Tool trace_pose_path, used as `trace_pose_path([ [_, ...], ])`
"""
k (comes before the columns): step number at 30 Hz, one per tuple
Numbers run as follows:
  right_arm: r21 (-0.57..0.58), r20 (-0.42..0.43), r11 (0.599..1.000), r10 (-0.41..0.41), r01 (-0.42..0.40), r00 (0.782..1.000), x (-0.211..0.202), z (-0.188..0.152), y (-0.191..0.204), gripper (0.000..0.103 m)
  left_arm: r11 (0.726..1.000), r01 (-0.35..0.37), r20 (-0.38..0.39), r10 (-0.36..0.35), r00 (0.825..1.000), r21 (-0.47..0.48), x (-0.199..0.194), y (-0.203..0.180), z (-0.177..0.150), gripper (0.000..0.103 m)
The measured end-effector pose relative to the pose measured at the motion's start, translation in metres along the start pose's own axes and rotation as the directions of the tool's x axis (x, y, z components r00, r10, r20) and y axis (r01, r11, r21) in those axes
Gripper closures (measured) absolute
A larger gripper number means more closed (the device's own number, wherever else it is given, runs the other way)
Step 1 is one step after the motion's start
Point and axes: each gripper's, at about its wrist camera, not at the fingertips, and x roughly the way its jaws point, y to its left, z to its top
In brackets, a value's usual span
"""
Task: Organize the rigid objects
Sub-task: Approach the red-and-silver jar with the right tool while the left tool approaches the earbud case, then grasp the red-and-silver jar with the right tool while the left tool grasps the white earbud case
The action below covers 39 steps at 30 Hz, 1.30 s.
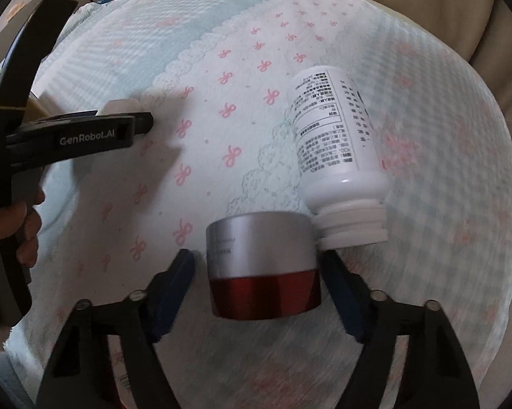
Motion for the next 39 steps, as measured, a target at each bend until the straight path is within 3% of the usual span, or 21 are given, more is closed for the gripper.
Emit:
trace_pose_path([
  [3,0.016,0.002,1.000,-0.005,0.005,1.000,-0.001,0.002,0.000,0.051,1.000,0.012,-0.005,-0.012,1.000,-0.013,-0.002,0.001,0.001,0.046],
  [9,-0.018,-0.005,0.999,-0.046,0.046,0.999,-0.001,0.004,0.011,0.052,0.999,0.032,-0.017,-0.032,0.999,-0.024,-0.006,0.005,0.003,0.046],
  [20,0.063,0.010,0.997,-0.035,0.035,0.999,-0.022,0.005,0.010,0.053,0.997,0.080,0.022,-0.079,0.997,-0.016,-0.044,0.013,0.007,0.046],
  [27,0.128,0.070,0.991,-0.060,0.051,0.996,-0.077,0.000,0.016,0.053,0.989,0.145,0.097,-0.145,0.985,0.006,-0.115,0.017,0.015,0.046],
  [39,0.232,0.224,0.972,-0.095,0.042,0.970,-0.223,0.002,0.054,0.053,0.972,0.229,0.221,-0.237,0.946,0.061,-0.288,0.063,0.014,0.046],
])
